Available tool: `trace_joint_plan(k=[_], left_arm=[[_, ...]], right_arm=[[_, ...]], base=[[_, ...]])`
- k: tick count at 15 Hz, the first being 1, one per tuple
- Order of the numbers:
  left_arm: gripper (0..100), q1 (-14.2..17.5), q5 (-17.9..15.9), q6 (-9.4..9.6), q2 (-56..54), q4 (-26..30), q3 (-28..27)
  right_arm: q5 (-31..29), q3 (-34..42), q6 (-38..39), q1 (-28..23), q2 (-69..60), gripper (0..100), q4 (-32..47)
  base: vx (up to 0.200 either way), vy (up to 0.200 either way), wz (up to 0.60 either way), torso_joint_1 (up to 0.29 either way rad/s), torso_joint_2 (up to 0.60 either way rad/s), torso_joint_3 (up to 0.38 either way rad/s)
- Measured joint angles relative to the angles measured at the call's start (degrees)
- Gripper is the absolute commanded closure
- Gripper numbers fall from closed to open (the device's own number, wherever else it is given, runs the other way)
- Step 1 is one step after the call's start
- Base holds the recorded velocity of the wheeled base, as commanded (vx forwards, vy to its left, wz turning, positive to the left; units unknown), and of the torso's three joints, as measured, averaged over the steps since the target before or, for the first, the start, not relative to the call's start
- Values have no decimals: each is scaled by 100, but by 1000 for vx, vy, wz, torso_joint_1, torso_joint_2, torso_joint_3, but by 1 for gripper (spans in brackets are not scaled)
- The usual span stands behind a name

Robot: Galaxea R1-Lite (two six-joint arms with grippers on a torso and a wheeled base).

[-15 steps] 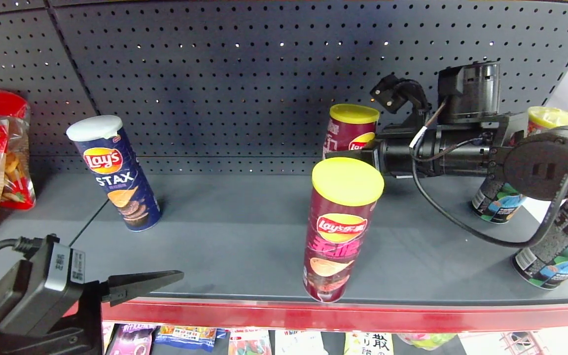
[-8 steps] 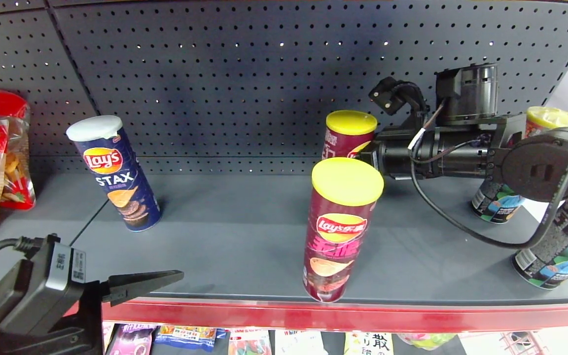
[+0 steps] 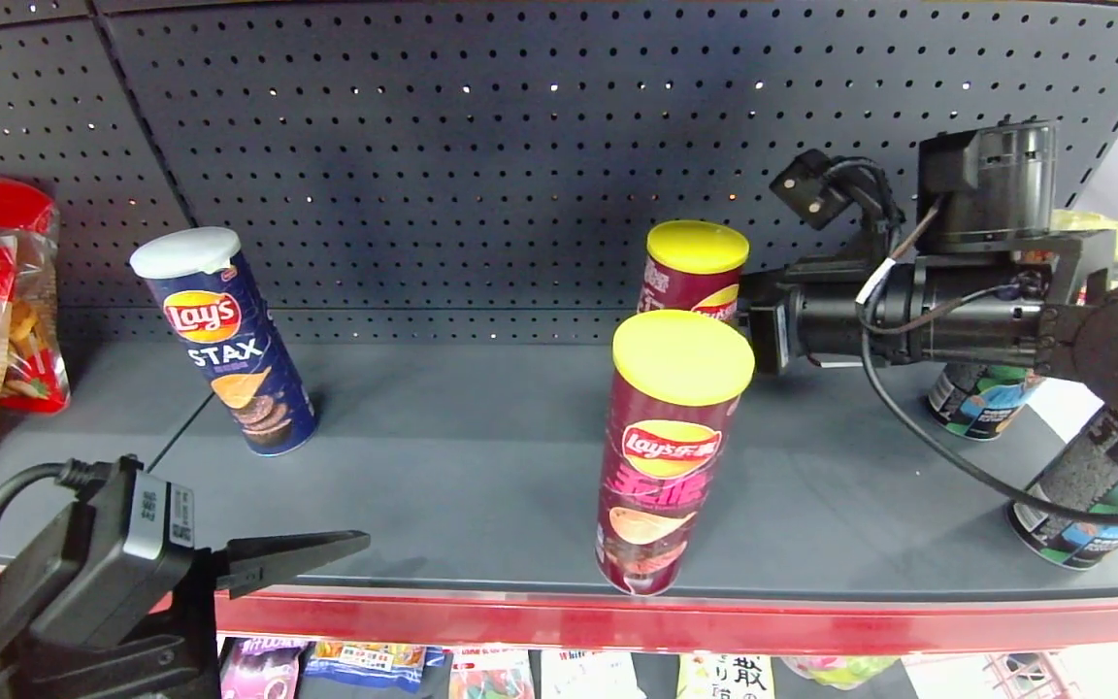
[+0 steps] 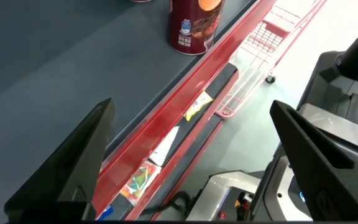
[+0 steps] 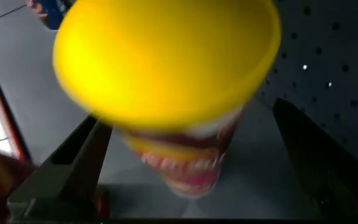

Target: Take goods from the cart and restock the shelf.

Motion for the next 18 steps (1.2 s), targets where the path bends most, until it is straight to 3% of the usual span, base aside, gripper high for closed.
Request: trace_joint_plan(k=[14, 18], left_arm=[[0, 15, 66, 5, 1186, -43, -488], [0, 12, 37, 2, 1812, -43, -1020]], right_arm=[[-424, 2608, 132, 9, -2398, 0, 2], [-411, 3421, 129, 72, -3644, 0, 22]], base=[[0, 0, 0, 0, 0, 0], [0, 0, 0, 0, 0, 0]])
